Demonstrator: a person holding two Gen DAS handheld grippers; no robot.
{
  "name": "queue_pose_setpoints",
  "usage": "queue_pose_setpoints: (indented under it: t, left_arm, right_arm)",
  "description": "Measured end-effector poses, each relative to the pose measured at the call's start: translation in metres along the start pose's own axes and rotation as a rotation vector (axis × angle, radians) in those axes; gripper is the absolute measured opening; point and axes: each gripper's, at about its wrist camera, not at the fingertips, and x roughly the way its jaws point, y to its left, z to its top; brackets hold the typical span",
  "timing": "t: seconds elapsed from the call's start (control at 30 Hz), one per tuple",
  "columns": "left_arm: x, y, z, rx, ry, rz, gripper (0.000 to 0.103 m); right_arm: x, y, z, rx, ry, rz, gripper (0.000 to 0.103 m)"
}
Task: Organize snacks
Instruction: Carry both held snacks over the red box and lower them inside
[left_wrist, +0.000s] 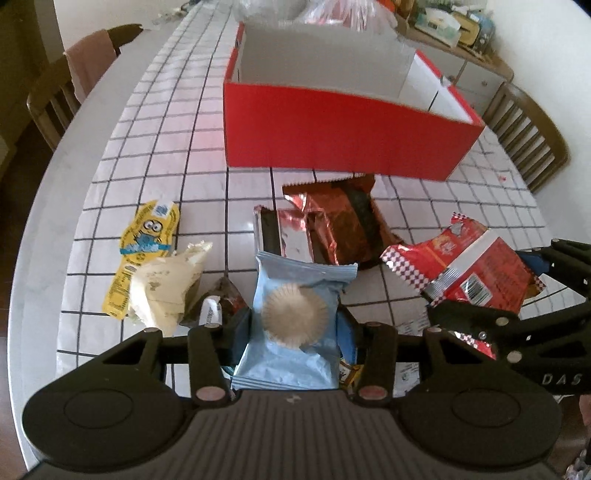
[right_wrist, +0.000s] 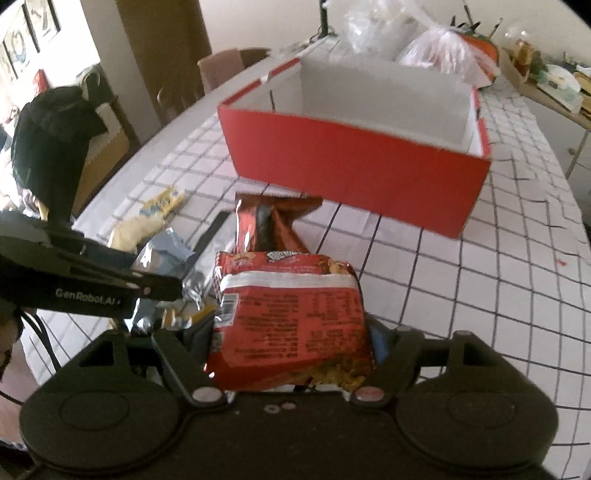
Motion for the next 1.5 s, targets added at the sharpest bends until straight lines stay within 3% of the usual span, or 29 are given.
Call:
queue_pose_setpoints:
  t: [0.3, 0.73, 1.0, 1.5]
  left_arm:
    - [-0.045, -0.008, 0.019, 0.009, -0.085, -0.011, 0.047]
    - [-0.09, -0.03, 0.085, 0.076, -0.205, 0.009, 0.047]
    - [-0.081, -0.033, 0.136, 0.075, -0.232, 0.047, 0.047]
    - [-0.025, -0.034, 0.212, 0.096, -0.175, 0.137, 0.047]
  right_arm:
    - [-0.038, 0.004, 0.024, 0.031, -0.08, -0.042, 0.077]
    - [-0.069, -0.012, 0.08, 0.04, -0.176, -0.108, 0.077]
    - [-0.062, -0.032, 0.114, 0.057, -0.197, -0.148, 0.077]
    - [-0.006, -0.068, 0.172, 0.04, -0.141, -0.193, 0.077]
